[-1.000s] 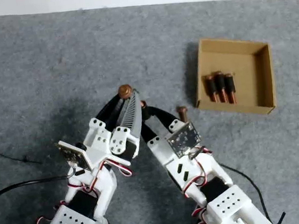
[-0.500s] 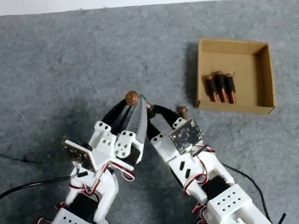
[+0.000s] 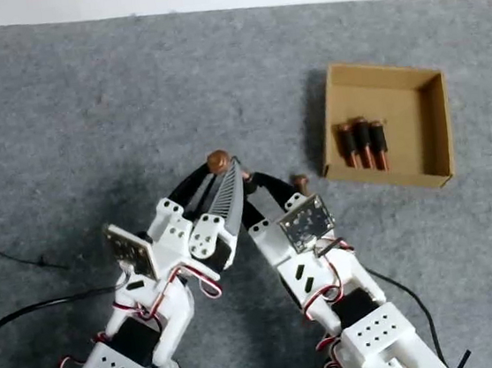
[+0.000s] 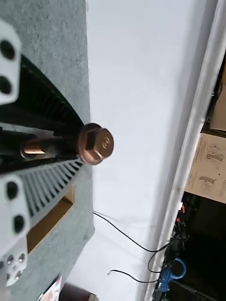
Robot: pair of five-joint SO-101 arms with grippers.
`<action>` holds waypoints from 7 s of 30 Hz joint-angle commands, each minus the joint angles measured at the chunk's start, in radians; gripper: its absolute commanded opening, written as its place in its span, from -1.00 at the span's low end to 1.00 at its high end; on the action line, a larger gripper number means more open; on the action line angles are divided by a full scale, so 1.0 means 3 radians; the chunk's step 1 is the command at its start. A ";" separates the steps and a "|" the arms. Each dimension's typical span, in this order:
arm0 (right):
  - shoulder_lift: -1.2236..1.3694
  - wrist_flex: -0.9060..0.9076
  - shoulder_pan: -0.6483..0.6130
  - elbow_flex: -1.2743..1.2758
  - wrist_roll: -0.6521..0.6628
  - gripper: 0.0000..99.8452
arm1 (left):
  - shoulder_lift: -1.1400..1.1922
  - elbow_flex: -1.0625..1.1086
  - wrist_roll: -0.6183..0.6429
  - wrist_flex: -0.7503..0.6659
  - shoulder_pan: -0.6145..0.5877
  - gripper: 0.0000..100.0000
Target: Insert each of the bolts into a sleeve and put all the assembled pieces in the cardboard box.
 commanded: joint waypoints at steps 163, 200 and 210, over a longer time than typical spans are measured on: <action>0.4283 -0.0790 0.2360 -0.2570 -0.1320 -0.53 | -0.1123 0.0105 0.0097 0.1299 -0.1056 -0.74; 0.2969 -0.0790 0.2074 -0.1680 -0.1304 -0.53 | -0.1123 0.0151 0.0092 0.1299 -0.1082 -0.74; 0.2519 -0.0790 0.1731 -0.1281 -0.1253 -0.53 | -0.1123 0.0166 0.0092 0.0905 -0.1522 -0.75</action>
